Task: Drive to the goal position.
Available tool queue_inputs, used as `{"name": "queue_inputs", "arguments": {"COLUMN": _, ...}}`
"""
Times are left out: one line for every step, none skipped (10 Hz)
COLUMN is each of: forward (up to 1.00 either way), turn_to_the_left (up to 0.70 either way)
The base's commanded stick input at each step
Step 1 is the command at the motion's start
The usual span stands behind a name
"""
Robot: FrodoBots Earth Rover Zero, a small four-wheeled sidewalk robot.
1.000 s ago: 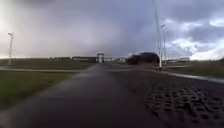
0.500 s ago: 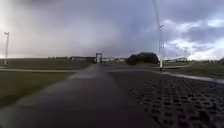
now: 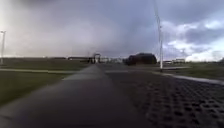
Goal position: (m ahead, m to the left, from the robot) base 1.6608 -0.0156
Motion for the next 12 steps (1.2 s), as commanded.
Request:
{"name": "queue_inputs", "arguments": {"forward": 0.7, "turn_to_the_left": 0.06}}
{"name": "queue_inputs", "arguments": {"forward": 0.7, "turn_to_the_left": 0.07}}
{"name": "queue_inputs", "arguments": {"forward": 0.7, "turn_to_the_left": 0.08}}
{"name": "queue_inputs", "arguments": {"forward": 0.7, "turn_to_the_left": 0.1}}
{"name": "queue_inputs", "arguments": {"forward": 0.7, "turn_to_the_left": 0.11}}
{"name": "queue_inputs", "arguments": {"forward": 0.7, "turn_to_the_left": 0.12}}
{"name": "queue_inputs", "arguments": {"forward": 0.7, "turn_to_the_left": 0.13}}
{"name": "queue_inputs", "arguments": {"forward": 0.7, "turn_to_the_left": 0.14}}
{"name": "queue_inputs", "arguments": {"forward": 0.7, "turn_to_the_left": 0.14}}
{"name": "queue_inputs", "arguments": {"forward": 0.7, "turn_to_the_left": 0.14}}
{"name": "queue_inputs", "arguments": {"forward": 0.7, "turn_to_the_left": 0.14}}
{"name": "queue_inputs", "arguments": {"forward": 0.7, "turn_to_the_left": 0.14}}
